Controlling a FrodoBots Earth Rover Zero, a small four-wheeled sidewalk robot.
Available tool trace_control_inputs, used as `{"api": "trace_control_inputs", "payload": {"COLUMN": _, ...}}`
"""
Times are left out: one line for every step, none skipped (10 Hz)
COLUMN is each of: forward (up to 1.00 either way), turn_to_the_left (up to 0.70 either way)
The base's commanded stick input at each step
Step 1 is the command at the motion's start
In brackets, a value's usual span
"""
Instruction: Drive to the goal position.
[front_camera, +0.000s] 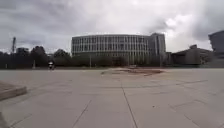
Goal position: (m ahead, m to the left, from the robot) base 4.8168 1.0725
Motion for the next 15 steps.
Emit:
{"api": "trace_control_inputs", "payload": {"forward": 0.7, "turn_to_the_left": 0.0}}
{"api": "trace_control_inputs", "payload": {"forward": 0.7, "turn_to_the_left": 0.0}}
{"api": "trace_control_inputs", "payload": {"forward": 0.7, "turn_to_the_left": 0.0}}
{"api": "trace_control_inputs", "payload": {"forward": 0.7, "turn_to_the_left": 0.0}}
{"api": "trace_control_inputs", "payload": {"forward": 0.7, "turn_to_the_left": 0.0}}
{"api": "trace_control_inputs", "payload": {"forward": 0.7, "turn_to_the_left": 0.0}}
{"api": "trace_control_inputs", "payload": {"forward": 0.7, "turn_to_the_left": 0.0}}
{"api": "trace_control_inputs", "payload": {"forward": 0.7, "turn_to_the_left": 0.0}}
{"api": "trace_control_inputs", "payload": {"forward": 0.7, "turn_to_the_left": 0.0}}
{"api": "trace_control_inputs", "payload": {"forward": 0.7, "turn_to_the_left": 0.0}}
{"api": "trace_control_inputs", "payload": {"forward": 0.7, "turn_to_the_left": 0.0}}
{"api": "trace_control_inputs", "payload": {"forward": 0.7, "turn_to_the_left": 0.0}}
{"api": "trace_control_inputs", "payload": {"forward": 0.7, "turn_to_the_left": 0.14}}
{"api": "trace_control_inputs", "payload": {"forward": 0.7, "turn_to_the_left": 0.33}}
{"api": "trace_control_inputs", "payload": {"forward": 0.7, "turn_to_the_left": 0.34}}
